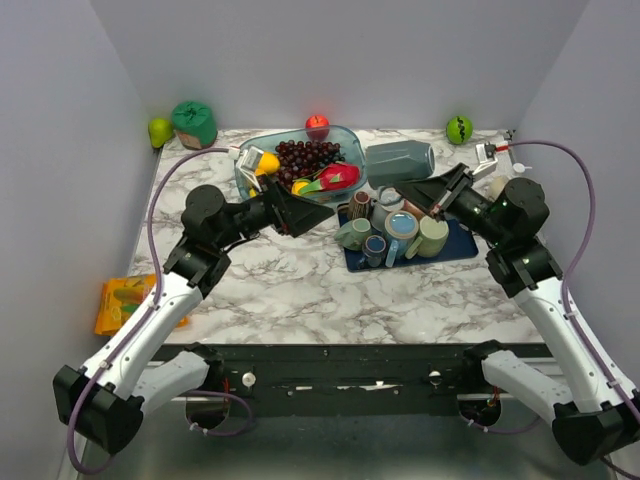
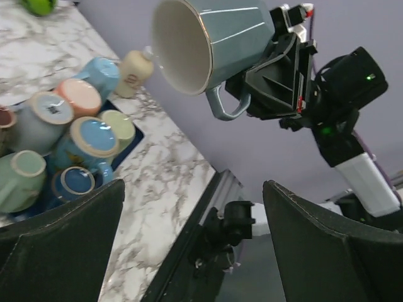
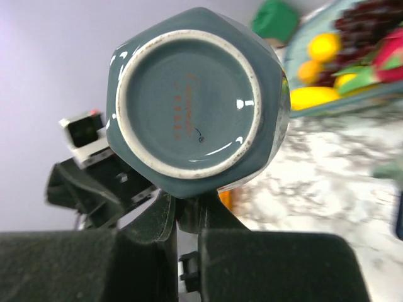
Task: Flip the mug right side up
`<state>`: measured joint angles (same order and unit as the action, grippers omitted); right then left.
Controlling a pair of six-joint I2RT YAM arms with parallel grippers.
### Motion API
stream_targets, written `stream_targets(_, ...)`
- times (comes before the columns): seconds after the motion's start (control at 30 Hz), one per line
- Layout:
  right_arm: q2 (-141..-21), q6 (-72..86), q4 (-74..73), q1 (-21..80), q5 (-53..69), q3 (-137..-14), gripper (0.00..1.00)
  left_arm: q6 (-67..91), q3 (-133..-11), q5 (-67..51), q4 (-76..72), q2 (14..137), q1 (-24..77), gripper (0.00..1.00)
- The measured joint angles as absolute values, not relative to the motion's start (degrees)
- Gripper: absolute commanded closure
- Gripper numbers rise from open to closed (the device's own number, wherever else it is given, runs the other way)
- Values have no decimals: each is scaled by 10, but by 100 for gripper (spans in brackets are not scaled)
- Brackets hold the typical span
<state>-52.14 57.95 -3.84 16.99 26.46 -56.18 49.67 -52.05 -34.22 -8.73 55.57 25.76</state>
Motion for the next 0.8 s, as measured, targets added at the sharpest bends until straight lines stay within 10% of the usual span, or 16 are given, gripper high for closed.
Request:
stream_targets(0.37, -587, 661, 129, 294, 274, -566, 99, 618, -559, -322, -211, 622, 338, 1)
stream_targets(0.8, -618, 681, 209, 326, 263, -570, 99, 683, -563, -277, -255, 648, 359, 43)
